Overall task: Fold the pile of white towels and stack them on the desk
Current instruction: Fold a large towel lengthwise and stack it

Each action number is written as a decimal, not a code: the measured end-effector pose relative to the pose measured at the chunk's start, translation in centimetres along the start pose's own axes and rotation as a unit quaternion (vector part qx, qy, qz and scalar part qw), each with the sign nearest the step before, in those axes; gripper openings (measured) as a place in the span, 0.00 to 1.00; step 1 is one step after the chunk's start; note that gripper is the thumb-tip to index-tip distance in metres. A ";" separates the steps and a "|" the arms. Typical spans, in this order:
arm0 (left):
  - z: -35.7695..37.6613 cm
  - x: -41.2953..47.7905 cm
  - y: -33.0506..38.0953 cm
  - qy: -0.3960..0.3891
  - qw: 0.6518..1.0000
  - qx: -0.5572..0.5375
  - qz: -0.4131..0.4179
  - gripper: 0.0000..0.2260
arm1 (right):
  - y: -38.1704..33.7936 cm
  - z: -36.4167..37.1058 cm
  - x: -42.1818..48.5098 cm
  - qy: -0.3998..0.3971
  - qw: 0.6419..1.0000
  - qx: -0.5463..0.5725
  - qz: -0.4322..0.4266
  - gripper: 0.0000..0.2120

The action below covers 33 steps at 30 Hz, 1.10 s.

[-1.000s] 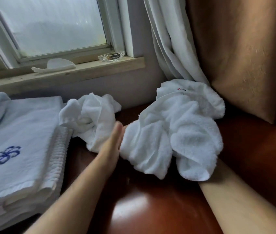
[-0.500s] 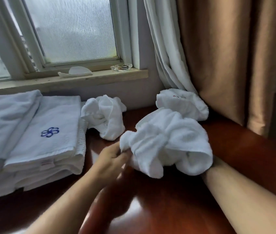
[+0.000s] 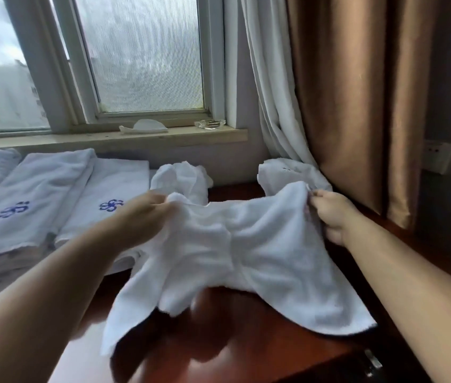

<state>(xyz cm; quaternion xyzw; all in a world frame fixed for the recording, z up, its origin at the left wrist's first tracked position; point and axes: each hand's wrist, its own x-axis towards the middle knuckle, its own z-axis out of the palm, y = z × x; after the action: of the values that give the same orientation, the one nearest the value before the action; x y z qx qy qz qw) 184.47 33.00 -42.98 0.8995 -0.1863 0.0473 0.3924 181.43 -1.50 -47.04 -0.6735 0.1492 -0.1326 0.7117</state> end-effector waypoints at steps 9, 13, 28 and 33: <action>0.3 1.0 0.0 0.008 0.982 -0.191 -0.001 0.13 | -0.7 -2.3 1.0 0.093 0.982 0.082 -0.142 0.13; 1.4 3.4 0.4 0.124 0.989 0.083 0.015 0.12 | -0.4 -3.4 3.1 0.191 0.964 -0.121 -0.141 0.11; 10.7 -1.6 -3.6 -0.149 0.941 0.297 -0.064 0.22 | 7.6 5.4 -5.9 -0.193 0.810 -0.531 -0.157 0.12; 10.5 -1.7 -4.6 -0.169 0.951 0.247 -0.073 0.30 | 4.5 0.7 -5.2 -0.318 0.742 -0.581 -0.101 0.15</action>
<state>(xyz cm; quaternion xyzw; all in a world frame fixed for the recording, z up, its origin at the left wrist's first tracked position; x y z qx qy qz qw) 184.00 28.77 -53.76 0.9742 -0.1660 -0.0902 0.1235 176.85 1.39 -51.37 -0.9707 -0.1066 0.1304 0.1712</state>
